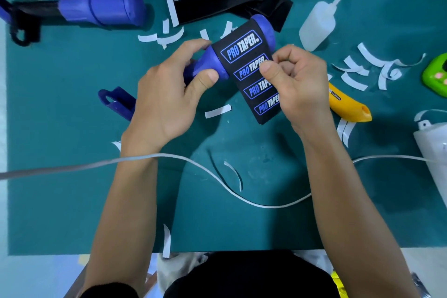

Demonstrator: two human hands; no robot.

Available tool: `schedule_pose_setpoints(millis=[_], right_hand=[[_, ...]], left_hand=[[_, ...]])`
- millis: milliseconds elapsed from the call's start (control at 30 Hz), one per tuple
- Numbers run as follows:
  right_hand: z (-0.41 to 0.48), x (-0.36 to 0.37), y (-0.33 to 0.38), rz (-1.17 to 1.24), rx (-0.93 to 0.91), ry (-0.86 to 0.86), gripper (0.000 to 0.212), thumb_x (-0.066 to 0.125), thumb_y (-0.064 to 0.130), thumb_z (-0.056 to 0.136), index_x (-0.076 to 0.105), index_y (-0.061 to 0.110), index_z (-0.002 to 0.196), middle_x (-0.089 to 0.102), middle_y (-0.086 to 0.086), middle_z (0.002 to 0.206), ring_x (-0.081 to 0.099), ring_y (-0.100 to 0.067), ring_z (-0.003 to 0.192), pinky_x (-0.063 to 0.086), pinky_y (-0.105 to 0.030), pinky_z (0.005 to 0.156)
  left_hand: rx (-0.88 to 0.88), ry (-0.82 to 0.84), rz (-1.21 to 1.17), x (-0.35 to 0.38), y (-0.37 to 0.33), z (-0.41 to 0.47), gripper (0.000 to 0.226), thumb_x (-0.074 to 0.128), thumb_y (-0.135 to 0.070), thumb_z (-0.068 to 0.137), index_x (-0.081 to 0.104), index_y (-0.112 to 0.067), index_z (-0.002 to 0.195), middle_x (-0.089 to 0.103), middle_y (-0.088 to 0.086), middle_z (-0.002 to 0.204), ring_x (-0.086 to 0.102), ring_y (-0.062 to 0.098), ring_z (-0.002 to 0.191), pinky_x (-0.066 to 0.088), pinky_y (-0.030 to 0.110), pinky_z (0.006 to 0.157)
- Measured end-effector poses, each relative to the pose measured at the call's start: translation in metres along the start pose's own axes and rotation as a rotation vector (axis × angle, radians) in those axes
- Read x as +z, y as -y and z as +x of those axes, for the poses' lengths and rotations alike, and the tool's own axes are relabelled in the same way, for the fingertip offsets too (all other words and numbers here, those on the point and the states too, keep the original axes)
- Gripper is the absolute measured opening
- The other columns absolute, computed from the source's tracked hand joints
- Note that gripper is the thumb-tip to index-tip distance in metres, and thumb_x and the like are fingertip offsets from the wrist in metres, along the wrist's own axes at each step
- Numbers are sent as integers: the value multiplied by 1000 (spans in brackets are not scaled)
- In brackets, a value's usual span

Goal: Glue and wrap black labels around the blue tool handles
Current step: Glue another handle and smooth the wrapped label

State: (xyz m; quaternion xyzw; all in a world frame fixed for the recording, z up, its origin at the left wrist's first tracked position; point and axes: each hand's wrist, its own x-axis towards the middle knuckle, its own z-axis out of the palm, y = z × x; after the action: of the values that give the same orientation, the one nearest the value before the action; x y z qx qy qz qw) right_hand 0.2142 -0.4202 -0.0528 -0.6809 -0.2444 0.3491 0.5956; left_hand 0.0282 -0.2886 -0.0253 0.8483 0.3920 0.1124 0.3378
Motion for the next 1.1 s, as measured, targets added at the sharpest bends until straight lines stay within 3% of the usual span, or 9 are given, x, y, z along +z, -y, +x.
schedule_pose_setpoints(millis=[100, 367, 533, 767, 900, 1000, 1100], right_hand=[[2, -2, 3, 37, 1, -7, 18, 75, 26, 89, 63, 24, 75, 72, -12, 66, 71, -23, 62, 53, -36, 58], [-1, -8, 7, 62, 4, 23, 17, 77, 26, 85, 66, 24, 73, 75, -2, 66, 71, -15, 57, 50, -22, 53], [0, -9, 6, 55, 19, 15, 17, 78, 28, 84, 66, 22, 75, 75, -5, 66, 73, -19, 59, 51, -24, 54], [2, -10, 2, 57, 13, 13, 17, 79, 29, 84, 66, 20, 77, 76, -6, 68, 74, -20, 61, 53, -26, 55], [1, -7, 4, 85, 1, 5, 14, 79, 26, 85, 68, 22, 77, 77, -6, 71, 75, -21, 64, 55, -28, 55], [0, -7, 8, 106, -22, -38, 12, 82, 24, 80, 73, 25, 72, 75, -3, 66, 73, -18, 60, 54, -27, 54], [-1, -7, 12, 117, -73, -79, 15, 87, 25, 74, 73, 27, 68, 74, -1, 63, 70, -17, 57, 51, -31, 53]], left_hand=[[-11, 16, -106, 0, 1, 1, 41, 55, -57, 97, 59, -39, 133, 57, -22, 69, 48, 13, 67, 38, 34, 68], [-32, 6, -180, 1, -2, 3, 35, 60, -55, 94, 61, -45, 128, 65, -16, 76, 52, 24, 72, 51, 44, 74], [-18, -16, -191, 2, -1, 4, 38, 61, -53, 93, 63, -44, 130, 62, -23, 74, 49, 18, 69, 42, 34, 69], [-27, -16, -251, 5, 1, 4, 40, 64, -50, 95, 63, -41, 134, 63, -21, 73, 49, 14, 68, 41, 32, 67], [10, 84, -349, 3, 1, 6, 39, 62, -47, 99, 66, -34, 136, 73, -1, 88, 55, 31, 74, 52, 43, 74], [42, 171, -444, 1, -1, 6, 36, 56, -42, 102, 68, -29, 134, 69, -9, 88, 50, 22, 69, 43, 31, 67], [59, 262, -558, -1, -3, 5, 29, 49, -26, 108, 68, -22, 130, 72, -11, 88, 59, 14, 70, 50, 28, 68]])
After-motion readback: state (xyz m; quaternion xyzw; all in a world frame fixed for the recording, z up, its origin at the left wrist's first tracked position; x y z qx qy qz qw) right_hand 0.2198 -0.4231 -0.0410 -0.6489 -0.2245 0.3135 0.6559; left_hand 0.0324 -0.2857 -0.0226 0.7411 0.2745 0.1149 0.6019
